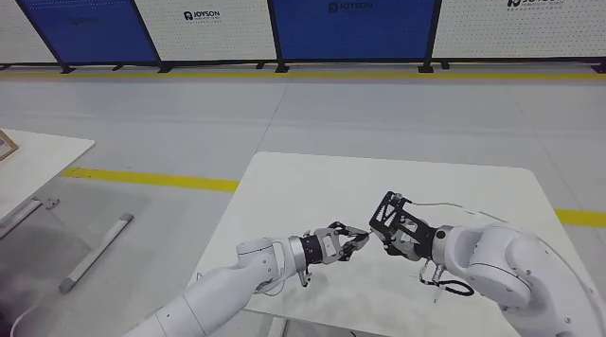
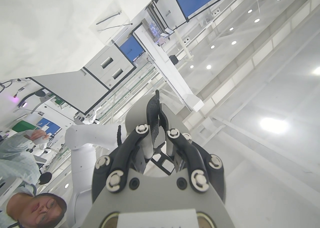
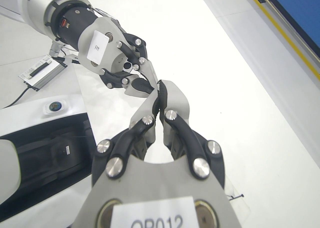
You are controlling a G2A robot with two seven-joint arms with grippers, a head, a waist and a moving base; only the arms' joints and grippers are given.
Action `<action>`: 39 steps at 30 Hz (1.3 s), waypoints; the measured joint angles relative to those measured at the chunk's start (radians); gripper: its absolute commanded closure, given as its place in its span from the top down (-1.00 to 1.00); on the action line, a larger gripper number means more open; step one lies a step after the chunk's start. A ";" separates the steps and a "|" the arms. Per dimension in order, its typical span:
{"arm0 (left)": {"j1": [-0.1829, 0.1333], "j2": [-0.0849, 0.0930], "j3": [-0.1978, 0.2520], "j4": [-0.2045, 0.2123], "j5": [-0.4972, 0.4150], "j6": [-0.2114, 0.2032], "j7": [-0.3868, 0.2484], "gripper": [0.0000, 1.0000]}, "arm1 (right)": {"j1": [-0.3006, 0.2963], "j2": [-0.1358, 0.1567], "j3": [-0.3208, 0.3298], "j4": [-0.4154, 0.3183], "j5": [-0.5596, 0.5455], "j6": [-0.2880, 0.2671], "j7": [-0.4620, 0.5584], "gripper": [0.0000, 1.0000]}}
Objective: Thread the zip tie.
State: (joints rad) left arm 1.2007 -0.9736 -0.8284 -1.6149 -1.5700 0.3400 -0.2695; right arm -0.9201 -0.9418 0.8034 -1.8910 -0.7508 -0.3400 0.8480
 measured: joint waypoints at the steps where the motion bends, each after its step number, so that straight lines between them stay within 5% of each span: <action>1: 0.000 0.001 -0.001 -0.002 0.000 0.000 0.000 -1.00 | -0.001 0.000 0.000 0.001 0.000 0.001 -0.002 -1.00; 4: 0.002 0.005 -0.002 -0.009 0.000 0.000 0.003 -1.00 | -0.017 -0.001 0.008 0.007 -0.002 0.007 -0.030 -1.00; 5: 0.002 0.007 -0.003 -0.012 0.000 0.000 0.006 -1.00 | -0.022 -0.001 0.014 0.008 -0.002 0.008 -0.036 -0.48; 7: 0.004 0.010 -0.006 -0.016 0.000 0.000 0.010 -1.00 | -0.029 0.000 0.026 0.009 0.003 0.013 -0.040 -0.10; 8: 0.004 0.013 -0.007 -0.019 0.000 0.000 0.015 -1.00 | -0.035 0.000 0.034 0.008 0.008 0.015 -0.041 0.28; 9: 0.005 0.014 -0.008 -0.021 0.000 0.000 0.018 -1.00 | -0.039 0.001 0.041 0.007 0.011 0.017 -0.042 1.00; 19: 0.004 0.030 -0.024 -0.042 0.000 0.000 0.113 -1.00 | -0.117 0.013 0.137 0.008 0.095 0.037 -0.093 1.00; 23: -0.002 0.040 -0.032 -0.065 0.049 0.000 0.209 -1.00 | -0.159 0.016 0.201 0.049 0.254 0.074 -0.116 1.00; 28: 0.020 0.047 -0.048 -0.113 0.143 -0.010 0.299 -1.00 | -0.176 0.016 0.237 0.098 0.402 0.055 -0.090 1.00; 39: 0.053 0.046 -0.063 -0.147 0.179 -0.040 0.283 -1.00 | -0.175 0.013 0.238 0.125 0.475 0.029 -0.080 1.00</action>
State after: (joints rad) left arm 1.2535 -0.9272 -0.8919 -1.7624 -1.3909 0.2998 0.0134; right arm -1.0954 -0.9292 1.0409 -1.7657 -0.2761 -0.3111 0.7682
